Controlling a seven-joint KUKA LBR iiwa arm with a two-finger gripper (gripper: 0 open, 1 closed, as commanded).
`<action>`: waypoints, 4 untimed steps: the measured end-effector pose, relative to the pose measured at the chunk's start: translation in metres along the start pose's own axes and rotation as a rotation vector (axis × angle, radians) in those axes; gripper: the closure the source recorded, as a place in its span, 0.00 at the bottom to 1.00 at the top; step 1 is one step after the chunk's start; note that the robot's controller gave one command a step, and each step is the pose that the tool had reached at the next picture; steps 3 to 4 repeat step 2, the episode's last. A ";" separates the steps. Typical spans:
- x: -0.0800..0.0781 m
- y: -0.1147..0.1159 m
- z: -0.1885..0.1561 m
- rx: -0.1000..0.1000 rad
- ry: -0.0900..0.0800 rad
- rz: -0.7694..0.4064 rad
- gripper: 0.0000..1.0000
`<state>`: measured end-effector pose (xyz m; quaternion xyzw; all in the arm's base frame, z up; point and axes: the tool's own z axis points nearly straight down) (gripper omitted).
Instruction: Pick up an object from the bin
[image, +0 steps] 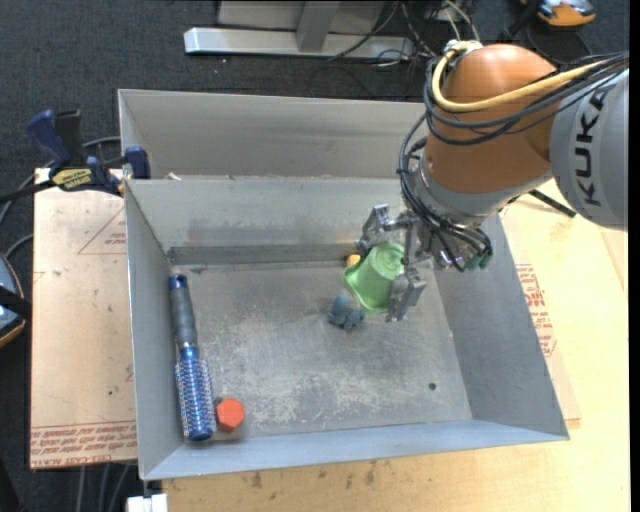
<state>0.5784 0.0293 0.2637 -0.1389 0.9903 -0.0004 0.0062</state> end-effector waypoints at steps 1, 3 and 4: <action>0.004 -0.005 0.073 -0.005 0.018 0.043 1.00; -0.031 0.062 0.009 -0.005 0.004 -0.309 1.00; -0.031 0.062 0.009 -0.005 0.004 -0.309 1.00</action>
Offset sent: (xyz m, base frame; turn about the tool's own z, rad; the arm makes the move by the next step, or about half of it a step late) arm -0.0012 -0.0059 -0.0680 0.0418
